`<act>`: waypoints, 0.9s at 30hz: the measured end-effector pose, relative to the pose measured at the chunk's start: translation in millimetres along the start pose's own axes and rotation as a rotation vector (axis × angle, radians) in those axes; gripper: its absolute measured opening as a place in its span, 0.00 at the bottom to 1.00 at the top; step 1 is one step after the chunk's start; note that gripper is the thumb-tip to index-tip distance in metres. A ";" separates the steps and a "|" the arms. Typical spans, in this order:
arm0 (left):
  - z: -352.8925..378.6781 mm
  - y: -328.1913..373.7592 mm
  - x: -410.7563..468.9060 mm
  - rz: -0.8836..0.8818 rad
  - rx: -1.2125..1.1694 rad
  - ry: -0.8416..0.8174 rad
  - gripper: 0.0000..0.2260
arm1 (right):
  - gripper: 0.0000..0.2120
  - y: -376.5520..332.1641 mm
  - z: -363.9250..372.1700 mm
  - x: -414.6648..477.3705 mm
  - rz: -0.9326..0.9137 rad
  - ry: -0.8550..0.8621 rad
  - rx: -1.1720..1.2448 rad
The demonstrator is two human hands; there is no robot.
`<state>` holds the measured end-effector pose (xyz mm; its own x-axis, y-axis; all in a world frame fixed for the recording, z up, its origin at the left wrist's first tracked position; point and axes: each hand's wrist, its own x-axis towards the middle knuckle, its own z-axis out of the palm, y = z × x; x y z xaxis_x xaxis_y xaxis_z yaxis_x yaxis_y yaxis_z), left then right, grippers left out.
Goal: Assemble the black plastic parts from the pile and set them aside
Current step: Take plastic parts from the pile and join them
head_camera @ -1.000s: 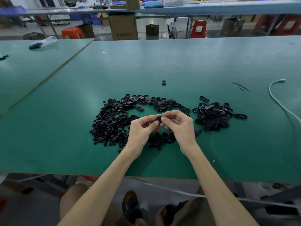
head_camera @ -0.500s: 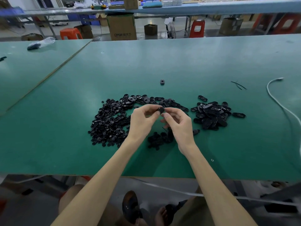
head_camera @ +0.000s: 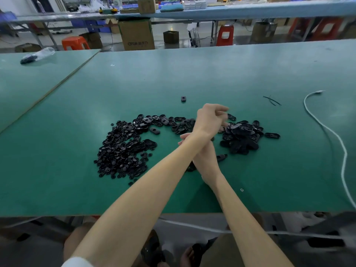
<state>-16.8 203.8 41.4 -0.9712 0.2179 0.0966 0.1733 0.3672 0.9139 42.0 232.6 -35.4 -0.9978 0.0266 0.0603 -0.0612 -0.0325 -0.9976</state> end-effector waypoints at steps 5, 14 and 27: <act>-25.6 -21.0 6.1 -0.052 0.321 -0.063 0.09 | 0.09 1.0 0.9 4.3 0.019 0.038 -0.185; -36.4 -26.7 5.8 -0.138 0.587 -0.253 0.09 | 0.16 -0.9 5.3 4.7 0.089 -0.021 -0.401; -51.7 -40.4 1.0 -0.088 0.273 0.067 0.07 | 0.08 1.2 1.3 0.0 -0.067 0.029 -0.109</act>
<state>-33.2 142.4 25.0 -0.9915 0.1178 0.0558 0.1168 0.6140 0.7806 41.9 231.2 -36.6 -0.9904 0.0538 0.1275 -0.1231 0.0791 -0.9892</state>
